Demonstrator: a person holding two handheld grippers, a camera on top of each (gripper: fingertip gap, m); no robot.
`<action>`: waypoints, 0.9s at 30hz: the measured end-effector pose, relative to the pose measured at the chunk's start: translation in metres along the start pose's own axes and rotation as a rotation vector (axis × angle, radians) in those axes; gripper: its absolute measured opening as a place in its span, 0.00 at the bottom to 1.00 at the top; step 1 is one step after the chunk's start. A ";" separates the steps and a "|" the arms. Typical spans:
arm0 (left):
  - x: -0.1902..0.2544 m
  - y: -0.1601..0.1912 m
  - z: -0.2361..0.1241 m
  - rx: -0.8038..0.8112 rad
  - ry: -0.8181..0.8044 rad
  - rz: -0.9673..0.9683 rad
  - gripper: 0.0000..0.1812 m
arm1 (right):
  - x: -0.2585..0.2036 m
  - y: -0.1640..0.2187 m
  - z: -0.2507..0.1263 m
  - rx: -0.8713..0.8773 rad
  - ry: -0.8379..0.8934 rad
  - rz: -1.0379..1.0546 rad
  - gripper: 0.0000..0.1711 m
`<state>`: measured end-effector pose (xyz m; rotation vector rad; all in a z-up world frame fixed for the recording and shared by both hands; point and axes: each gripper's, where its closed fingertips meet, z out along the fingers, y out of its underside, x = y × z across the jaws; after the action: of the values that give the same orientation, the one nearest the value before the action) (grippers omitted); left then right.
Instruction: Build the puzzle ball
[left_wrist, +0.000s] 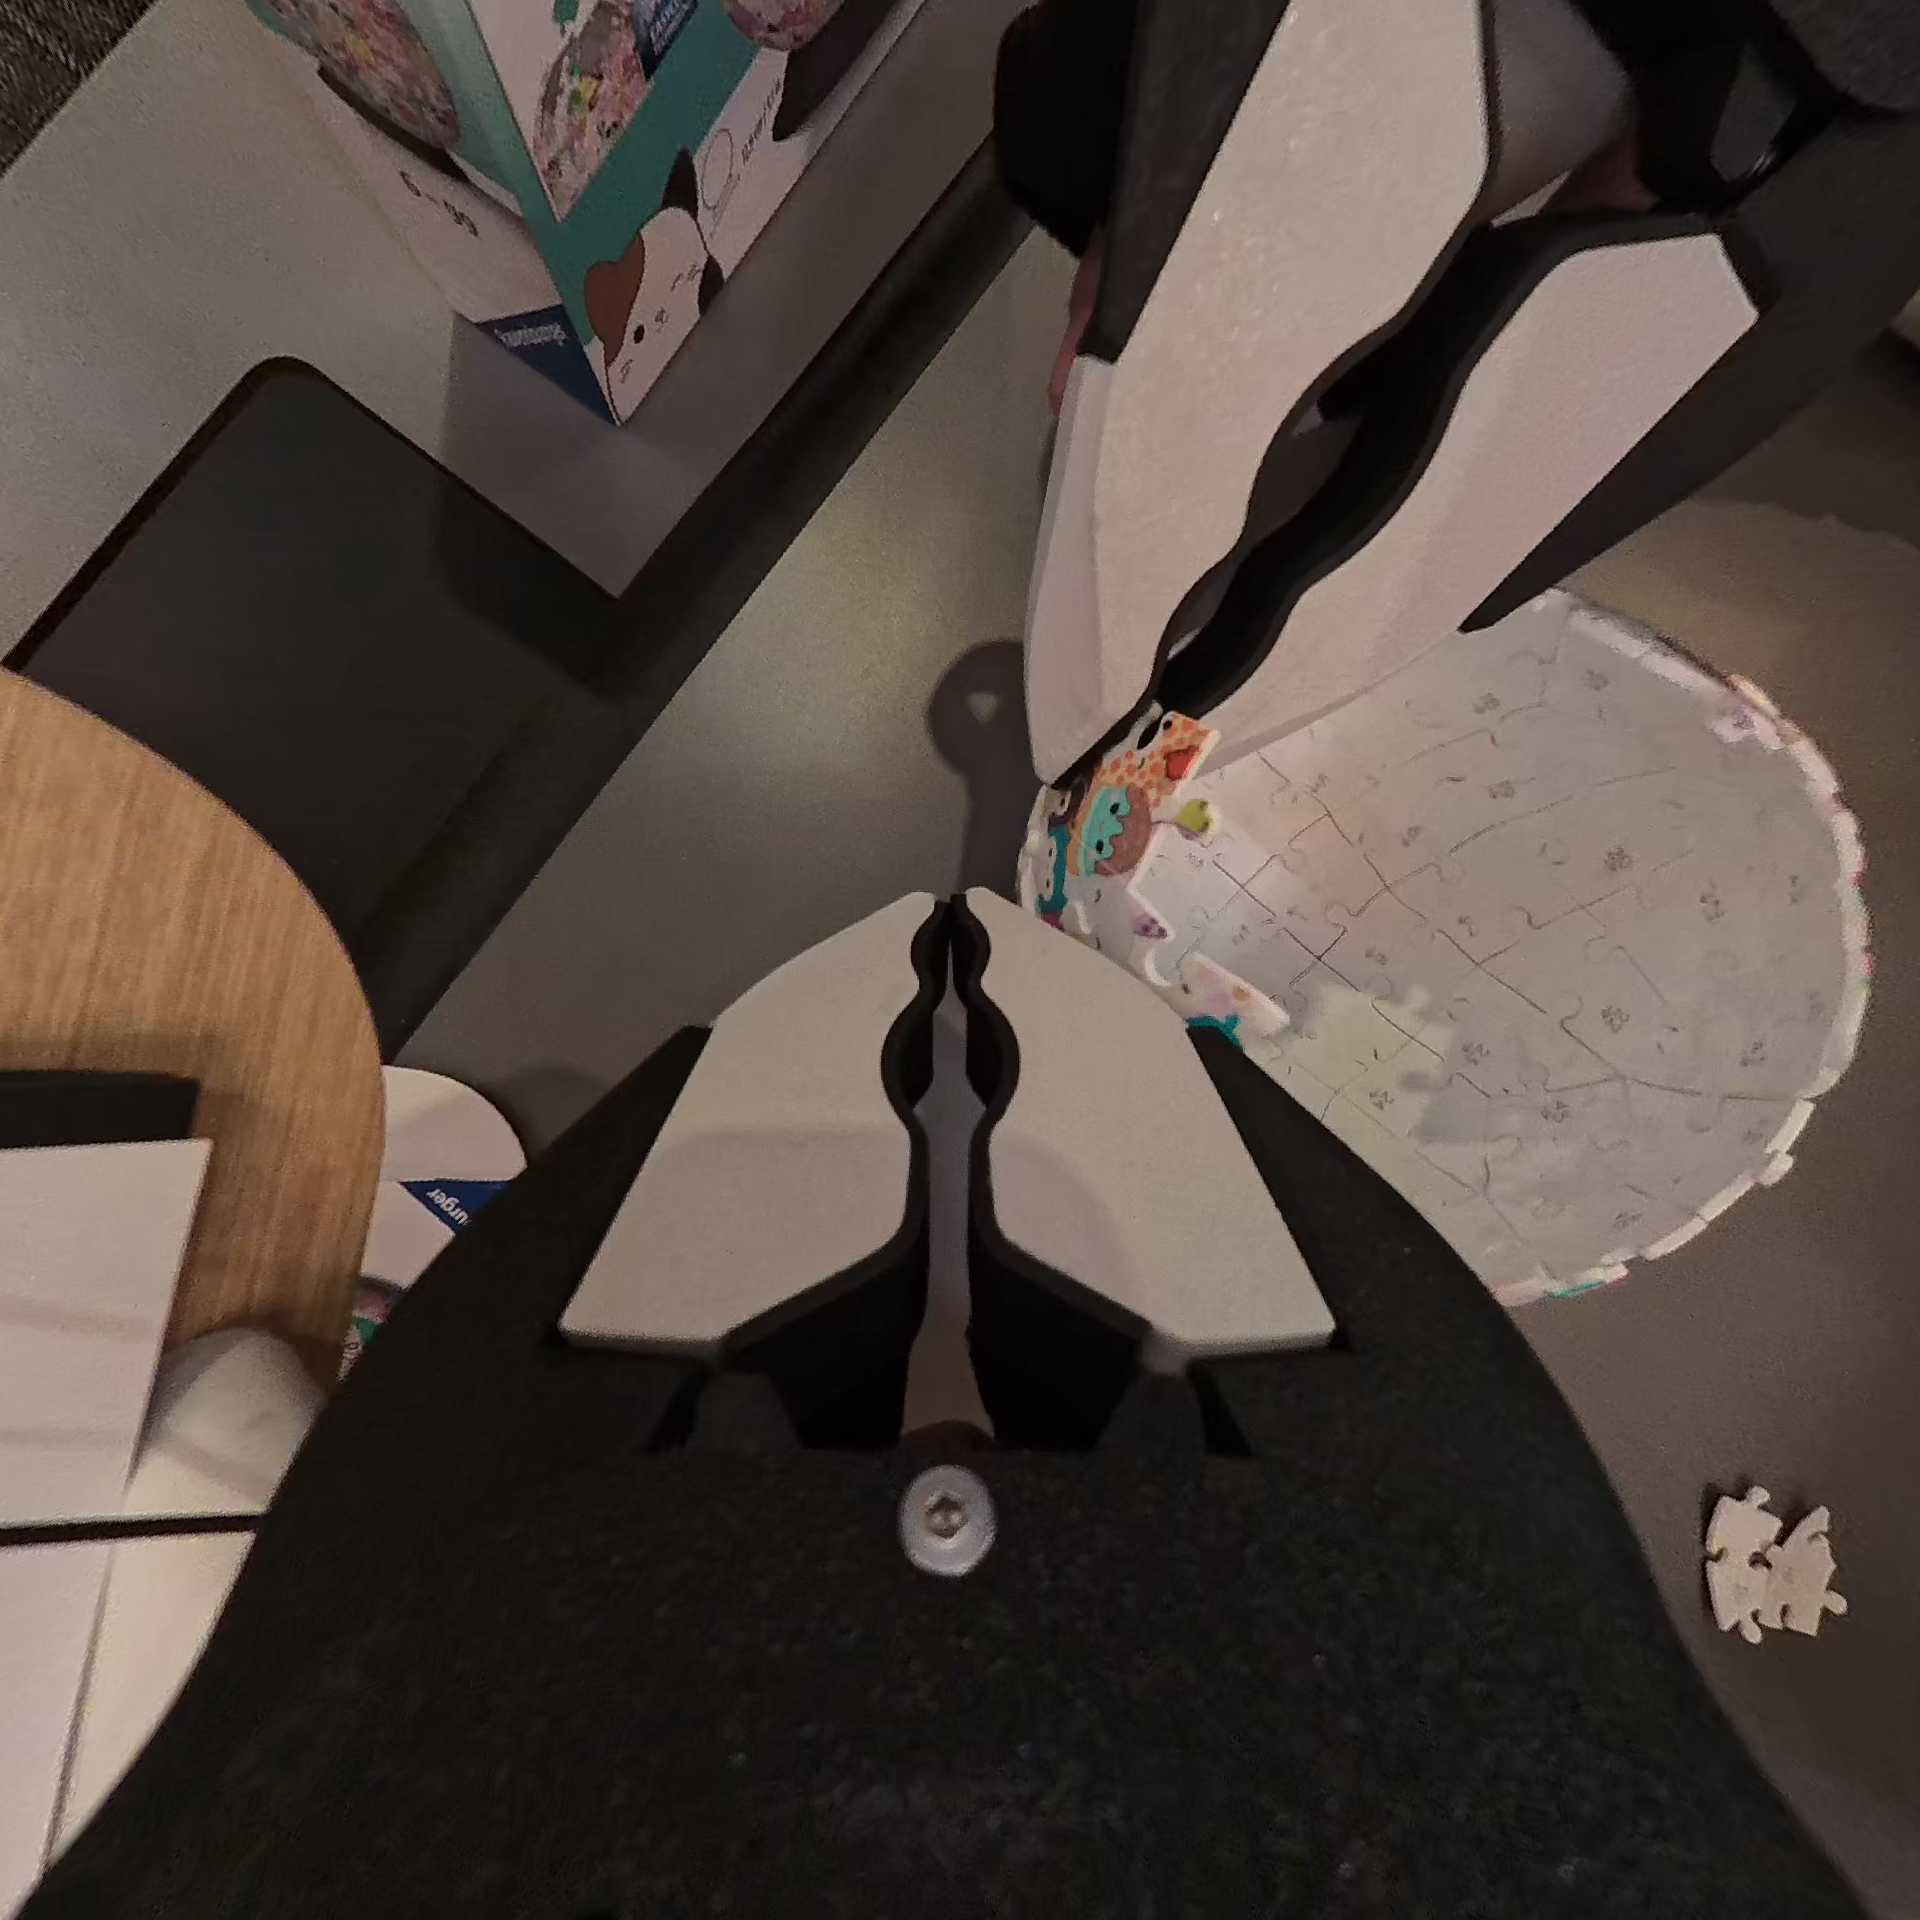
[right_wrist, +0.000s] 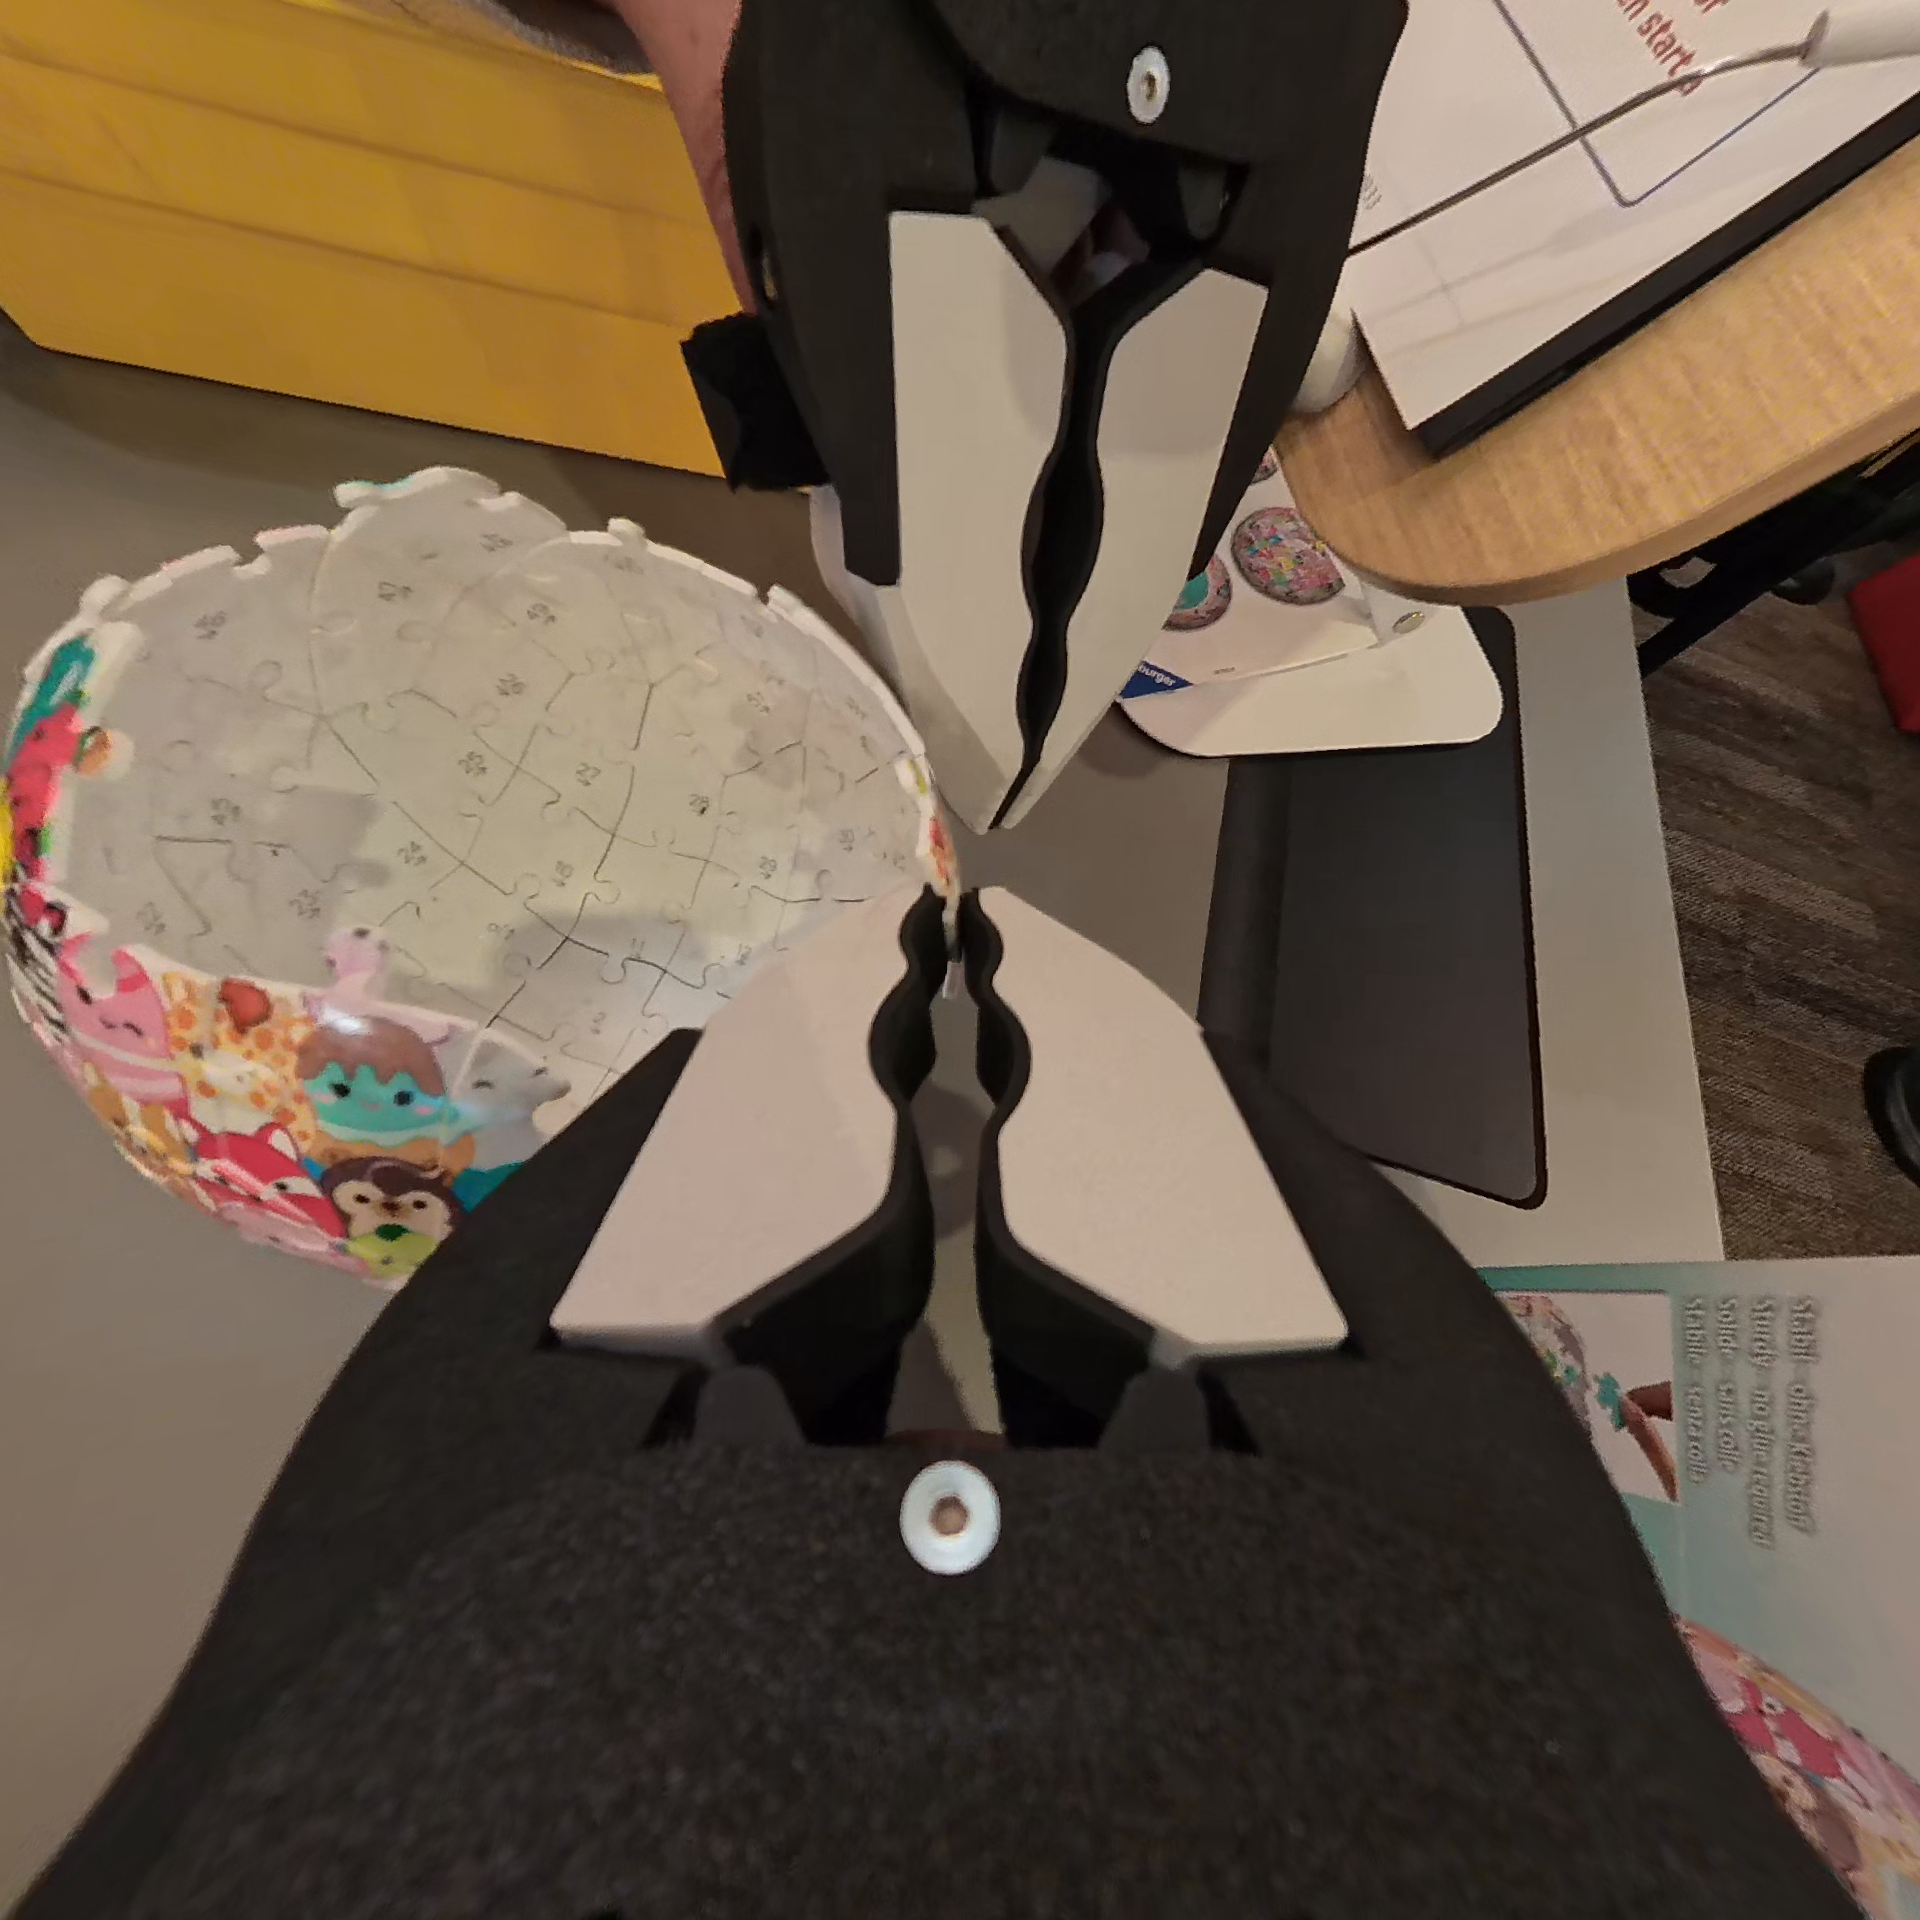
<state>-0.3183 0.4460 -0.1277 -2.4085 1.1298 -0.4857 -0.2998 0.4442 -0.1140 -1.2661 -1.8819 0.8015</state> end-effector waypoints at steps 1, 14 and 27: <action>-0.001 0.002 0.001 -0.007 0.001 -0.003 0.00 | 0.000 -0.001 0.000 0.007 0.002 -0.001 0.01; -0.004 0.003 0.015 -0.031 0.068 -0.029 0.00 | 0.001 -0.002 0.004 0.060 -0.011 -0.010 0.02; -0.007 0.005 0.017 -0.046 0.055 -0.042 0.00 | 0.001 -0.002 0.005 0.067 -0.017 0.012 0.02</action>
<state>-0.3177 0.4526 -0.1454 -2.4765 1.1275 -0.5489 -0.3051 0.4439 -0.1146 -1.2341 -1.8471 0.8774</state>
